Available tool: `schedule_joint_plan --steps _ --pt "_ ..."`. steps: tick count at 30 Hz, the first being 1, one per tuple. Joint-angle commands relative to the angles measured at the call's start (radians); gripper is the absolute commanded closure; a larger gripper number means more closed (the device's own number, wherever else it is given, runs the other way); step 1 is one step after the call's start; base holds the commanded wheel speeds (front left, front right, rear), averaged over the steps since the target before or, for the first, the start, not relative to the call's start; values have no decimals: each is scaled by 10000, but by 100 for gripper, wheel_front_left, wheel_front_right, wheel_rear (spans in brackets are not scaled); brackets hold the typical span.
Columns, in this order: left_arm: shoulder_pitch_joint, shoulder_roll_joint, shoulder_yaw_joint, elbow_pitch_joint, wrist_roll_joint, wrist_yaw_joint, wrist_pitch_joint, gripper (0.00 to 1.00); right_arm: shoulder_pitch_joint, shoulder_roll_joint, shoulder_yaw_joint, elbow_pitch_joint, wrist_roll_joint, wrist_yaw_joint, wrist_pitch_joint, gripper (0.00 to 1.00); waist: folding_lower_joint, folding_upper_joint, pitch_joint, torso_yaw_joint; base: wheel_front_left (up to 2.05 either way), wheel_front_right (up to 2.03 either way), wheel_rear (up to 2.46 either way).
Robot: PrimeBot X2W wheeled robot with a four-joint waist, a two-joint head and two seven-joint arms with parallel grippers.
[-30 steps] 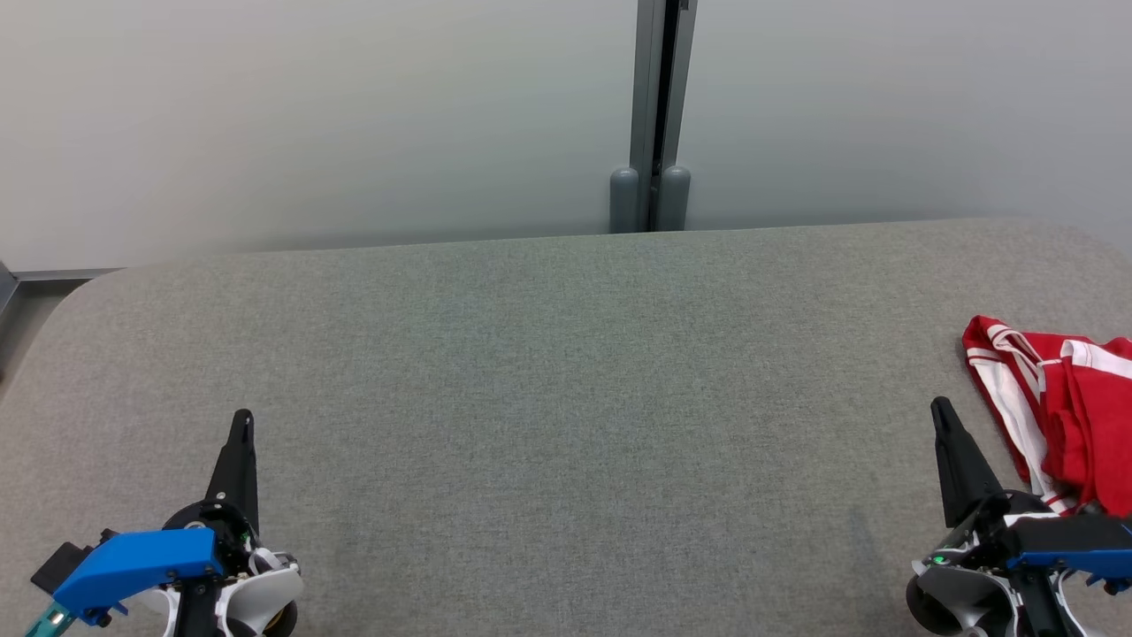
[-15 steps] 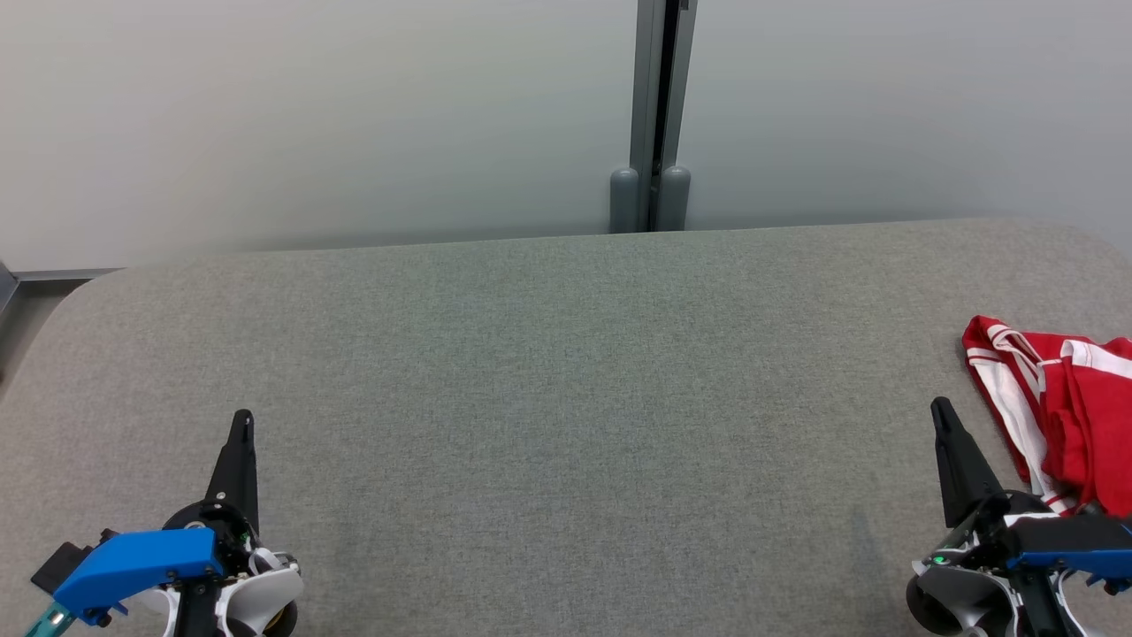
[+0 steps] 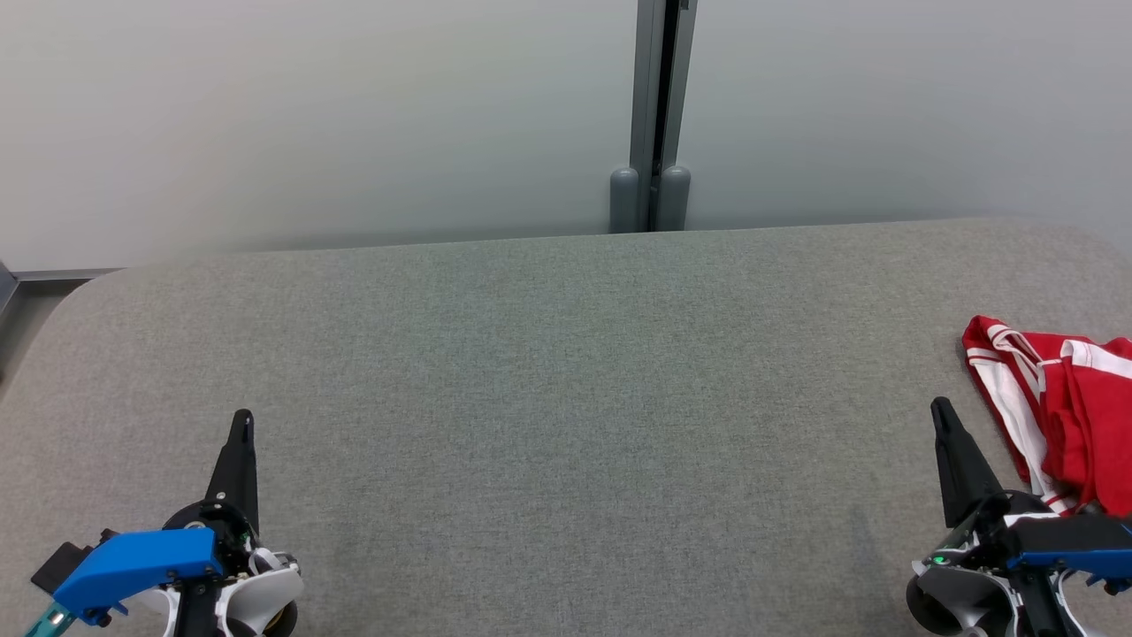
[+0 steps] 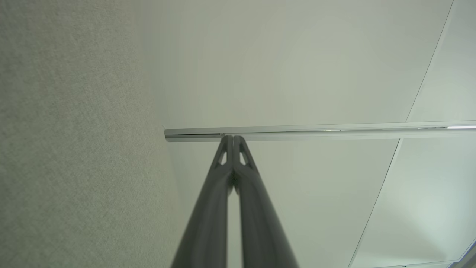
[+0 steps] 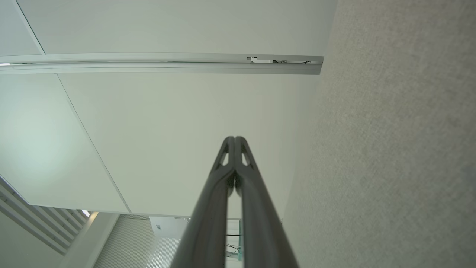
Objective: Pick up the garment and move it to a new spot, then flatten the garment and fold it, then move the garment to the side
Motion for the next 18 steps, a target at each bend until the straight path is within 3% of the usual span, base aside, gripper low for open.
schedule_joint_plan --steps 1,18 --pt "-98 -21 18 -48 -25 14 38 100 111 -59 -17 -34 24 4 27 100 1 0 0 0 0 0 0" --pt "-98 -21 17 -48 -26 14 37 100 110 -59 -17 -34 25 4 26 100 1 0 0 0 0 0 0"
